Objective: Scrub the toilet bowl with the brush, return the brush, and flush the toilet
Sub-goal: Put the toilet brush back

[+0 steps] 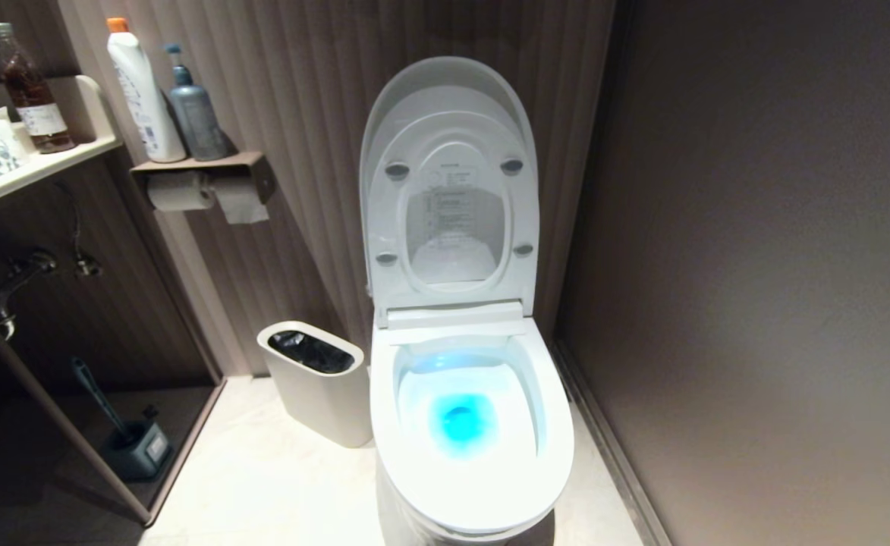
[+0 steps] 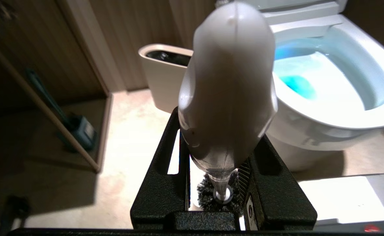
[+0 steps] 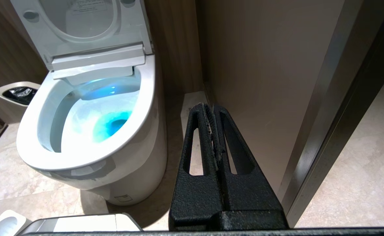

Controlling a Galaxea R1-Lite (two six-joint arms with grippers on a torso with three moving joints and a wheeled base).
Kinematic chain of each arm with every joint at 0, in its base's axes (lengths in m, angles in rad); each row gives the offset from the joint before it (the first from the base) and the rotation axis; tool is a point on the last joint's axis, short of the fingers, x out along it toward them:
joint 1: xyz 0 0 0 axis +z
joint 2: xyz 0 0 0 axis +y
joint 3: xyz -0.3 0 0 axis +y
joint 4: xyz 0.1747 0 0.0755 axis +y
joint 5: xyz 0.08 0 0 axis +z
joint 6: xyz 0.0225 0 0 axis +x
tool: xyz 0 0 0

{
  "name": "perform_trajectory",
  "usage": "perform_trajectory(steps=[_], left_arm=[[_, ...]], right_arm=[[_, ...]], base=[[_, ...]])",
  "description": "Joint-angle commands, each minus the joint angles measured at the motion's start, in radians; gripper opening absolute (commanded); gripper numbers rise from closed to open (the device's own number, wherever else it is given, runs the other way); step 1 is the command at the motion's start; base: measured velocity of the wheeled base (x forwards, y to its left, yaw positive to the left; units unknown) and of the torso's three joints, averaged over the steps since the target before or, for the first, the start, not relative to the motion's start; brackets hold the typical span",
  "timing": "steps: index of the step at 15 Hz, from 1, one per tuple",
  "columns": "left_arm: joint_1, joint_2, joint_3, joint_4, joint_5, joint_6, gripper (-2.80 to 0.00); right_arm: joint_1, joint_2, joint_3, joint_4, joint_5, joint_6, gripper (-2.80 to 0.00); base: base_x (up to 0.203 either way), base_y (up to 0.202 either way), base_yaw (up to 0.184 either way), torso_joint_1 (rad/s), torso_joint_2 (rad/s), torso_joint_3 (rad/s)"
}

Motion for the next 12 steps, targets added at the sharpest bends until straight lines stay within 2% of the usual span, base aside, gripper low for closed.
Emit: perform_trajectory(steps=[1, 5, 7, 9, 12], left_arm=[[0.000, 0.280, -0.101, 0.028, -0.024, -0.037, -2.80], [0.000, 0.723, -0.212, 0.038, -0.050, -0.094, -2.80], [0.000, 0.906, -0.259, 0.001, -0.039, -0.119, -2.80], [0.000, 1.055, -0.286, -0.104, 0.022, -0.132, -2.80], [0.000, 1.266, -0.304, -0.369, 0.117, -0.138, -2.80]], right_arm=[[0.000, 0.000, 0.000, 0.000, 0.000, 0.002, -2.80], [0.000, 0.000, 0.000, 0.000, 0.000, 0.001, -2.80], [0.000, 0.000, 0.000, 0.000, 0.000, 0.001, -2.80], [0.000, 0.000, 0.000, 0.000, 0.000, 0.002, -2.80], [0.000, 0.000, 0.000, 0.000, 0.000, 0.000, -2.80]], base=[[0.000, 0.000, 0.000, 0.000, 0.00, 0.000], [0.000, 0.000, 0.000, 0.000, 0.00, 0.000], [0.000, 0.000, 0.000, 0.000, 0.00, 0.000], [0.000, 0.000, 0.000, 0.000, 0.00, 0.000], [0.000, 0.000, 0.000, 0.000, 0.00, 0.000]])
